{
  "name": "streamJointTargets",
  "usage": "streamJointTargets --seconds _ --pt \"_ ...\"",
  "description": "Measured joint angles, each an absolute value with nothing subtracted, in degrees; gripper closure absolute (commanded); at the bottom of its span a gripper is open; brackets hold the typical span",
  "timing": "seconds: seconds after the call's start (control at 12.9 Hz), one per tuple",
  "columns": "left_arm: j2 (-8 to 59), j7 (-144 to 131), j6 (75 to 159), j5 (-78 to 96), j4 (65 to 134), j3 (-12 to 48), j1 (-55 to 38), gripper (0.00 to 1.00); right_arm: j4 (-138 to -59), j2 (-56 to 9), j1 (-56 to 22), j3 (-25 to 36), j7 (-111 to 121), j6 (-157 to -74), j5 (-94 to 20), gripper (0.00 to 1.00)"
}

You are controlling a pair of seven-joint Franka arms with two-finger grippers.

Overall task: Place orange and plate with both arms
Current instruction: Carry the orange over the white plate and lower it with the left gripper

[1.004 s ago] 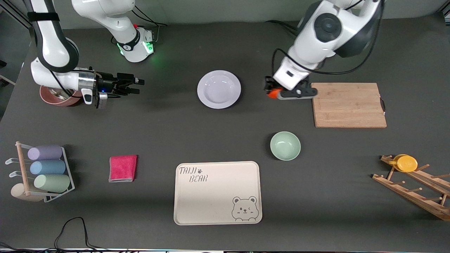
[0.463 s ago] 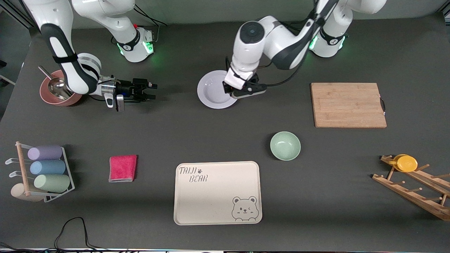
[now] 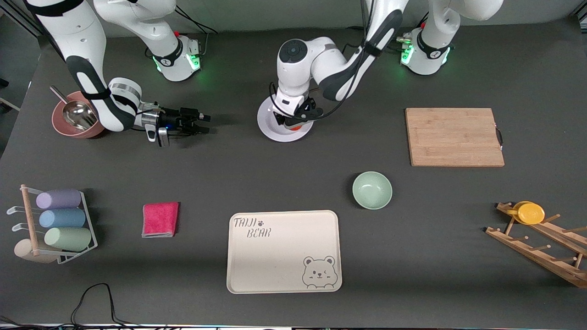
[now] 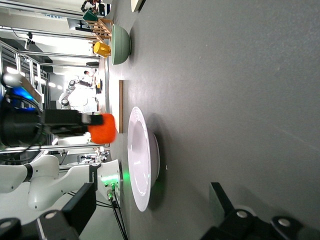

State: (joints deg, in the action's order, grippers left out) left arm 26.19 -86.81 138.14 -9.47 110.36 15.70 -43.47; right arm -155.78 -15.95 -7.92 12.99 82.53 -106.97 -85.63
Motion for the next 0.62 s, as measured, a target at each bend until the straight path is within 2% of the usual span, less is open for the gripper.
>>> streamJointTargets --seconds 0.15,0.31,0.39,0.54,0.62 --pt "27.85 -88.63 138.88 -10.07 110.12 15.65 -44.16 1.00 -155.75 -16.77 -8.07 12.08 82.56 -106.96 -86.80 0.01" --pt "28.64 -90.31 138.89 -10.15 109.98 15.61 -45.45 1.00 -155.74 -16.99 -8.08 11.90 82.52 -106.94 -86.85 0.25" --pt "29.17 -91.27 138.94 -10.25 109.95 15.57 -46.08 1.00 -155.74 -16.99 -8.08 11.82 82.48 -106.94 -86.85 0.33" --pt "30.31 -93.30 139.54 -10.93 109.70 15.46 -46.94 1.00 -155.74 -17.00 -8.08 11.62 82.43 -106.93 -86.86 0.42" --pt "30.76 -93.79 139.86 -11.39 109.66 15.44 -47.02 0.72 -155.74 -17.02 -8.08 11.58 82.36 -106.93 -86.87 0.44"
